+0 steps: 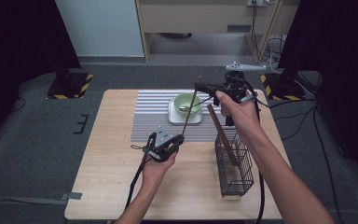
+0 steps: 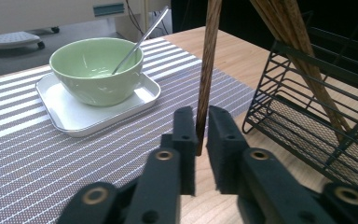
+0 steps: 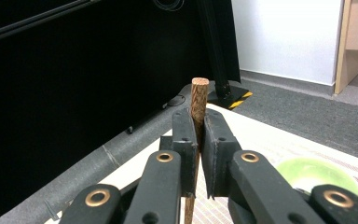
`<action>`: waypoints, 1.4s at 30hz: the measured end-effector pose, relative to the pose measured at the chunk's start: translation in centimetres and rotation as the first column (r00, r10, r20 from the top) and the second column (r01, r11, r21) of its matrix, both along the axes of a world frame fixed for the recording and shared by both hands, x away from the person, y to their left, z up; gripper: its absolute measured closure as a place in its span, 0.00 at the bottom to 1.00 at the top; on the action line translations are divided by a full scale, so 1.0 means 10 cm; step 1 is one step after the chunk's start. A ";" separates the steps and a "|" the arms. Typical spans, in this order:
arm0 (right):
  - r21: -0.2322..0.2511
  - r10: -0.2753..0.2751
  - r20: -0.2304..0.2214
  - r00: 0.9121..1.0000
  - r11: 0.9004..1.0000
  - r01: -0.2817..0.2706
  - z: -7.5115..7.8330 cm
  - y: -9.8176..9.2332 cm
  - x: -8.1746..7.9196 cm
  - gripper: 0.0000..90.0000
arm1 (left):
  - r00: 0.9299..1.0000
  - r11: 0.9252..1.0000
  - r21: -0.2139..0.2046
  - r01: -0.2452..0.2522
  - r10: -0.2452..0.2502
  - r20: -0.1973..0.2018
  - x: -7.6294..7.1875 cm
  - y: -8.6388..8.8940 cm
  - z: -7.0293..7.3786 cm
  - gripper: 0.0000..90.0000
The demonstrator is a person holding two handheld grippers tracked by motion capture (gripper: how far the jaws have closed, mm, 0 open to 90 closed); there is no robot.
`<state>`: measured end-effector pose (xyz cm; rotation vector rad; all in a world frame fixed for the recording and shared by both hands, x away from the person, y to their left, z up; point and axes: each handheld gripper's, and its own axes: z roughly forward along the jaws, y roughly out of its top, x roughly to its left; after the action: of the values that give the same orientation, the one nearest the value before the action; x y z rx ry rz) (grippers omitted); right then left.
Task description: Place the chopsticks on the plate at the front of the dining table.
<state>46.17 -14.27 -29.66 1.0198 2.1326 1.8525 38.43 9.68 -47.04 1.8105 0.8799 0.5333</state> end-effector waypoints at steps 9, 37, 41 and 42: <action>0.032 0.020 -0.038 0.999 0.999 -0.019 -0.01 -0.02 0.01 0.94 | 1.000 1.000 -0.013 0.021 -0.021 0.014 0.01 -0.04 0.00 0.91; -0.085 -0.079 0.041 0.996 0.993 0.082 -0.07 -0.20 0.00 0.57 | 1.000 1.000 0.017 -0.015 0.016 -0.003 0.04 -0.03 -0.02 0.95; -0.148 -0.142 0.078 0.987 0.977 0.152 -0.11 -0.29 0.00 0.45 | 1.000 0.999 0.024 -0.025 0.025 -0.004 0.07 -0.02 -0.01 0.95; -0.152 -0.157 0.085 0.984 0.974 0.168 -0.13 -0.32 0.00 0.43 | 1.000 0.999 0.024 -0.026 0.026 -0.004 0.08 -0.02 -0.01 0.95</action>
<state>46.19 -17.49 -30.98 1.0405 2.0503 1.5928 39.21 9.47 -47.13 1.8247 0.9047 0.5596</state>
